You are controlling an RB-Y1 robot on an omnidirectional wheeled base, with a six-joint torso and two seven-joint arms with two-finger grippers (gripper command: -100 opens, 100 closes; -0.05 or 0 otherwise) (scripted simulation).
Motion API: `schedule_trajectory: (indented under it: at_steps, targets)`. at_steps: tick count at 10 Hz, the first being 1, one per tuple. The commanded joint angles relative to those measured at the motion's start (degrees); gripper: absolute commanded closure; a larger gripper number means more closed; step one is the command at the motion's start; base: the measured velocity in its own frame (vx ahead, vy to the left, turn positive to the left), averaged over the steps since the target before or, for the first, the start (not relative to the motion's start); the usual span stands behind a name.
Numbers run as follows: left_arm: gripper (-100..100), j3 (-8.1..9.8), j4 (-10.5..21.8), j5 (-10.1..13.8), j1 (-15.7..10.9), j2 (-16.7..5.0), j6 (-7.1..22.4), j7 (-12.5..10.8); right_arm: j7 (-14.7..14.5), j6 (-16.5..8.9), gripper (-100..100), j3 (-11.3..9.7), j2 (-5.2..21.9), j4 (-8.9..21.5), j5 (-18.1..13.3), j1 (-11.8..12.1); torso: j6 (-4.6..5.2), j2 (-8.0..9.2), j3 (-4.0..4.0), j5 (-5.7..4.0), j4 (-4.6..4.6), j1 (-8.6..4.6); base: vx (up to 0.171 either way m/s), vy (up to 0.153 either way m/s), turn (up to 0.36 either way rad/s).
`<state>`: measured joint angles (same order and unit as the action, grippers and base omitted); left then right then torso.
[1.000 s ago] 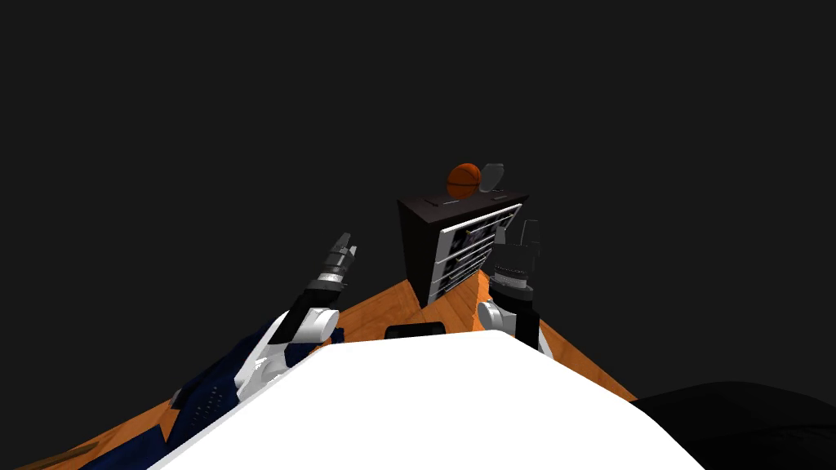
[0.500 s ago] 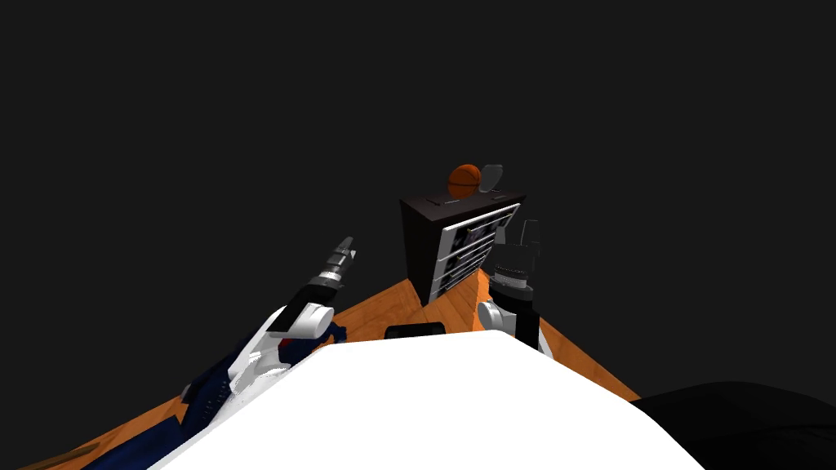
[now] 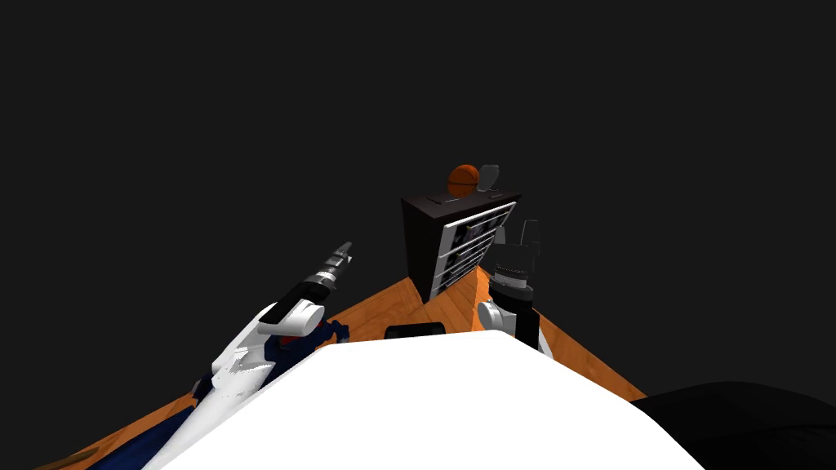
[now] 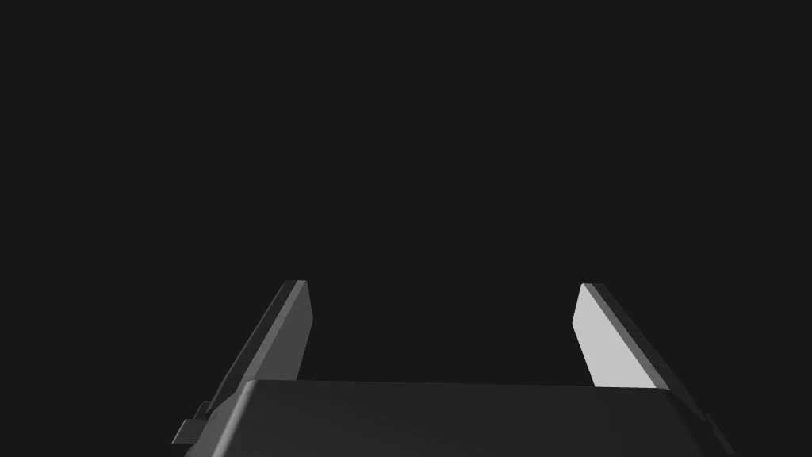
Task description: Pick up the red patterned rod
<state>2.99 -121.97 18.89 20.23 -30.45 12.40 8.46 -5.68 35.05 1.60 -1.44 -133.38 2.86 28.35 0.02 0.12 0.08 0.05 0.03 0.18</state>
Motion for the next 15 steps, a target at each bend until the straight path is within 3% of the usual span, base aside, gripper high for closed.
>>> schedule_trajectory:
  at_steps: [1, 2, 3, 5, 6, 8, 9, 11, 12, 14, 15]
  targets:
    - [-100, 0.24, 0.5, 1.0, -0.4, -1.5, 2.9, 0.8, 0.0, 0.0, 0, 0.0, 0.0, 0.0, 0.0, 0.0, 0.0, 0.0, 0.0, 0.0, 0.0, 0.0, -0.045, 0.044, -0.05]
    - [-100, 0.24, 0.5, 1.0, -0.4, -1.5, 4.2, 0.8, 0.0, 0.0, 0, 0.0, 0.0, 0.0, 0.0, 0.0, -0.01, 0.02, 0.01, 0.01, 0.01, -0.01, -0.026, 0.024, 0.003]
    - [-100, 1.21, 2.5, 3.9, -1.2, -4.3, 5.9, 1.9, 0.0, 0.0, 0, 0.0, 0.0, 0.0, 0.0, 0.0, -0.02, -0.03, -0.01, -0.01, 0.0, -0.09, -0.057, 0.039, -0.098]
    - [-100, 1.21, 2.5, 4.0, -1.2, -5.1, 8.7, 1.9, 0.0, 0.0, 0, 0.0, 0.0, 0.0, 0.0, 0.0, -0.02, 0.04, 0.03, 0.0, 0.01, -0.03, -0.036, 0.032, -0.031]
    - [-100, 2.22, 4.6, 6.7, -2.0, -7.7, 10.5, 3.0, 0.0, 0.0, 0, 0.0, 0.0, 0.0, 0.0, 0.0, -0.03, -0.03, -0.01, -0.01, 0.0, -0.1, -0.044, 0.032, -0.108]
    - [-100, 2.22, 4.6, 7.2, -2.0, -8.8, 13.1, 3.0, 0.0, 0.0, 0, 0.0, 0.0, 0.0, 0.0, 0.0, -0.02, 0.02, 0.01, 0.0, 0.01, -0.05, -0.035, 0.026, -0.031]
    - [-100, 3.27, 6.8, 9.9, -2.8, -11.4, 14.9, 4.1, 0.0, 0.0, 0, 0.0, 0.0, 0.0, 0.0, 0.0, -0.02, -0.04, -0.02, -0.01, 0.0, -0.11, -0.039, 0.024, -0.118]
    - [-100, 3.27, 6.8, 10.5, -2.8, -12.7, 17.5, 4.1, 0.0, 0.0, 0, 0.0, 0.0, 0.0, 0.0, 0.0, -0.02, -0.02, -0.01, -0.01, 0.0, -0.07, -0.028, 0.023, -0.041]
    - [-100, 4.34, 9.1, 13.1, -3.6, -15.2, 19.4, 5.2, 0.0, 0.0, 0, 0.0, 0.0, 0.0, 0.0, 0.0, -0.03, -0.07, -0.03, -0.01, -0.01, -0.12, -0.033, 0.013, -0.138]
    - [-100, 4.34, 9.1, 13.8, -3.6, -16.7, 21.9, 5.2, 0.0, 0.0, 0, 0.0, 0.0, 0.0, 0.0, 0.0, -0.02, -0.03, -0.01, -0.02, 0.0, -0.13, -0.027, 0.012, -0.044]
    - [-100, 5.45, 11.5, 16.0, -4.3, -18.8, 24.2, 6.3, 0.0, 0.0, 0, 0.0, 0.0, 0.0, 0.0, 0.0, -0.03, -0.07, -0.03, -0.02, -0.01, -0.16, -0.026, 0.011, -0.164]
